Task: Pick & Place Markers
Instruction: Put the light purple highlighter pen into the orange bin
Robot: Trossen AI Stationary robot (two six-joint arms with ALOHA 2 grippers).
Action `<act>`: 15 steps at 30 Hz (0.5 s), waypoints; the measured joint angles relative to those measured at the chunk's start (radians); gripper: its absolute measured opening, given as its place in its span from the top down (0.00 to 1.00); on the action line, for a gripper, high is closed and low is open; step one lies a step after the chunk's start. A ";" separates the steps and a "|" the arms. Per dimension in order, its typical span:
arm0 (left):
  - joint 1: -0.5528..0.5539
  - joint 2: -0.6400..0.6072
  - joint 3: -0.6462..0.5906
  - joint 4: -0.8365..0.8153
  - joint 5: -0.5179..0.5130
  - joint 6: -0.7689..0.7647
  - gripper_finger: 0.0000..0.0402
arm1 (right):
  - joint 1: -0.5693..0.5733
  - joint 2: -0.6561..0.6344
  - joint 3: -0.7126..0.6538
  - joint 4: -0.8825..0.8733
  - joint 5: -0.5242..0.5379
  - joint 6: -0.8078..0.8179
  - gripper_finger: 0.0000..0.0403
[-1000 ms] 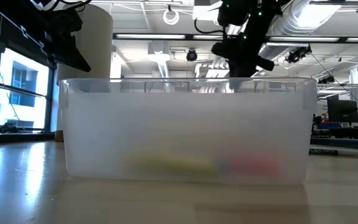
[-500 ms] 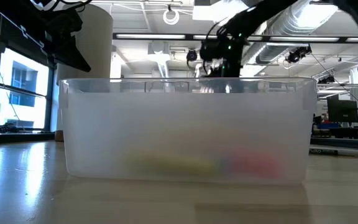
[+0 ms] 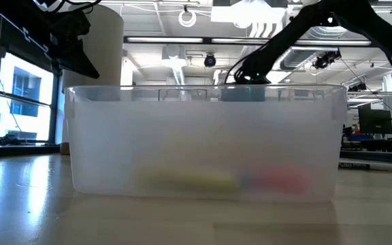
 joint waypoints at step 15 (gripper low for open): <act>0.000 0.000 0.000 0.000 -0.008 0.002 1.00 | 0.002 -0.026 -0.106 0.037 -0.010 -0.125 0.87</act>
